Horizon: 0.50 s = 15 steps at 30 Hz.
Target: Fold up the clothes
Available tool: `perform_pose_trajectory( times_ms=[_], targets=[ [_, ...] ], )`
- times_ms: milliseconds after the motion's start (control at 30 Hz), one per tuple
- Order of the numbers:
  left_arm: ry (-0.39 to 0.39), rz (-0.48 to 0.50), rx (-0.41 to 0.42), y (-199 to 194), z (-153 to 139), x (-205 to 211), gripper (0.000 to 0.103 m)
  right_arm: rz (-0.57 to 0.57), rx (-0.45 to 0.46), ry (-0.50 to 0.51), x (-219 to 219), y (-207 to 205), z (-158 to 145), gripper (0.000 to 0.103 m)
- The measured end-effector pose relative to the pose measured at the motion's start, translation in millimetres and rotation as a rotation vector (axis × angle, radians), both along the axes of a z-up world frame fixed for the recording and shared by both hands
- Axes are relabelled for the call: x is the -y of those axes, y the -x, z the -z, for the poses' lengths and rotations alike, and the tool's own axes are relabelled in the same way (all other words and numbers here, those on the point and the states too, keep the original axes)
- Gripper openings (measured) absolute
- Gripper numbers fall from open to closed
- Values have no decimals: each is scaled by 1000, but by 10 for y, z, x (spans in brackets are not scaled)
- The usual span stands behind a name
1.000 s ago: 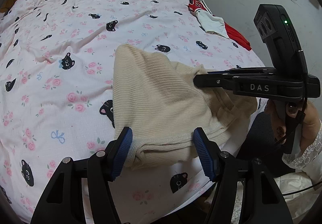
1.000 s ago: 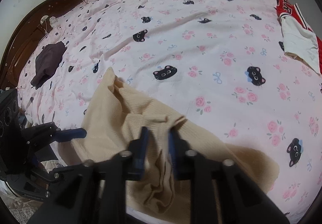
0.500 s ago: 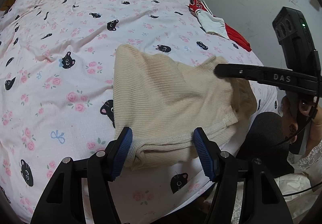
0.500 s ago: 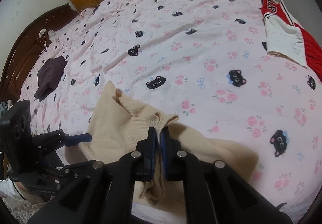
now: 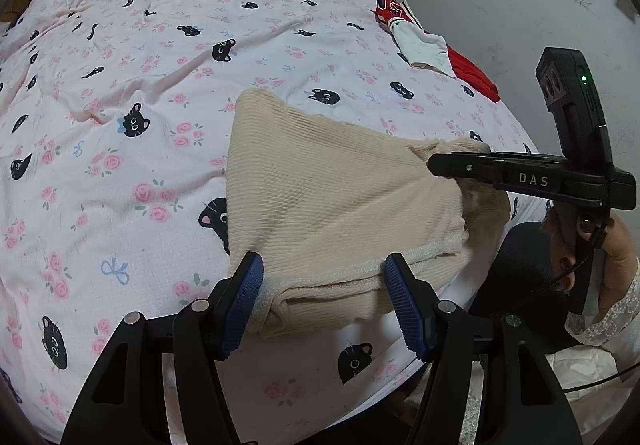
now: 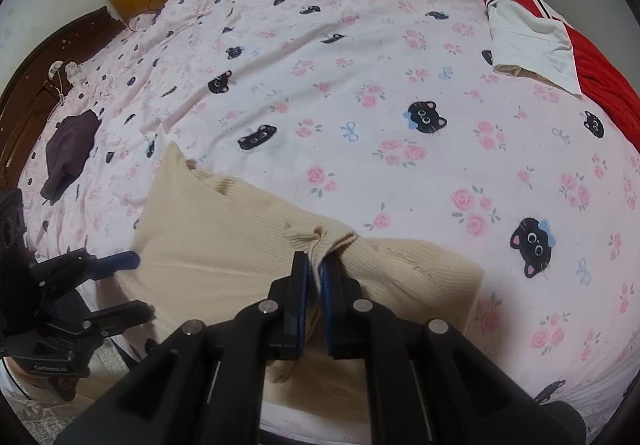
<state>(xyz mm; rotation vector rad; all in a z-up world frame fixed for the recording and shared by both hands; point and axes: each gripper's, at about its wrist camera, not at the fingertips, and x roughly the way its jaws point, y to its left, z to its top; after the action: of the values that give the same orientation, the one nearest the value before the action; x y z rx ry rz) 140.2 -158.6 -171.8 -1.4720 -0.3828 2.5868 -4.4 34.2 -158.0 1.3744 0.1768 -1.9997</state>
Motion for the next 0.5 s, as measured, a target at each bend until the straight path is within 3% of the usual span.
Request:
perform_pose_trajectory(
  times_ms=[67, 267, 500],
  targets=[
    [-1, 0, 1, -1, -2, 1, 58, 17, -2, -4, -36, 15, 6, 20],
    [-4, 0, 1, -1, -2, 3, 58, 47, -24, 1, -264, 25, -128, 21],
    [-6, 0, 2, 5, 2, 7, 58, -24, 141, 76, -453, -201, -49, 21]
  ],
)
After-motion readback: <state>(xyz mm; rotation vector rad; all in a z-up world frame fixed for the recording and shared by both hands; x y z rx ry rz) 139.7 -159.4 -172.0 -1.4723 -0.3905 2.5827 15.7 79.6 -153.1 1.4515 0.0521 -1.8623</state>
